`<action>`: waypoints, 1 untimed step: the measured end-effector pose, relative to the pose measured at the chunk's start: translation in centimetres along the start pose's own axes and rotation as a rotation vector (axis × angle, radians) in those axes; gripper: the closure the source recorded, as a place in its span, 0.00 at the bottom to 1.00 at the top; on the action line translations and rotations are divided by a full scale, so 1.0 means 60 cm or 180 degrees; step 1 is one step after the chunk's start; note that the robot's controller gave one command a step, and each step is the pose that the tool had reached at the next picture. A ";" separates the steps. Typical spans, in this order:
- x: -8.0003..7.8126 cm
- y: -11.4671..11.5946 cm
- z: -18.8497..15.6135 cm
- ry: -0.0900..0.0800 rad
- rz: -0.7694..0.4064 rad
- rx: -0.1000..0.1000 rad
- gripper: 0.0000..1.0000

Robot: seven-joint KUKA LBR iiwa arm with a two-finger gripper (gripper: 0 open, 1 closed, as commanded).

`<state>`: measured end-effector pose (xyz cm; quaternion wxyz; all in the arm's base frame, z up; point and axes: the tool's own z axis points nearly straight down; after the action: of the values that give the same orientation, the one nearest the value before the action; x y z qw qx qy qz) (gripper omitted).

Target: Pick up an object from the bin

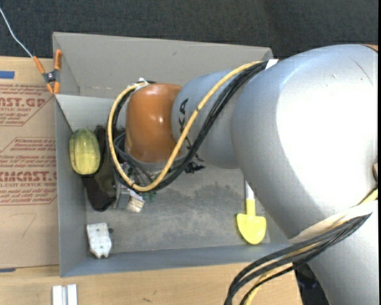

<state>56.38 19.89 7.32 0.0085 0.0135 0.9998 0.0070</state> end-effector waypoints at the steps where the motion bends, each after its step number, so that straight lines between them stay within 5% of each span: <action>1: -0.010 0.009 0.001 -0.0017 0.0056 -0.0014 1.00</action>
Offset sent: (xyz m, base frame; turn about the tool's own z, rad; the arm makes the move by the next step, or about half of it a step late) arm 0.0024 0.0017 0.0013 0.0282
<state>56.97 20.39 7.31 0.0111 0.0223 0.9996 0.0093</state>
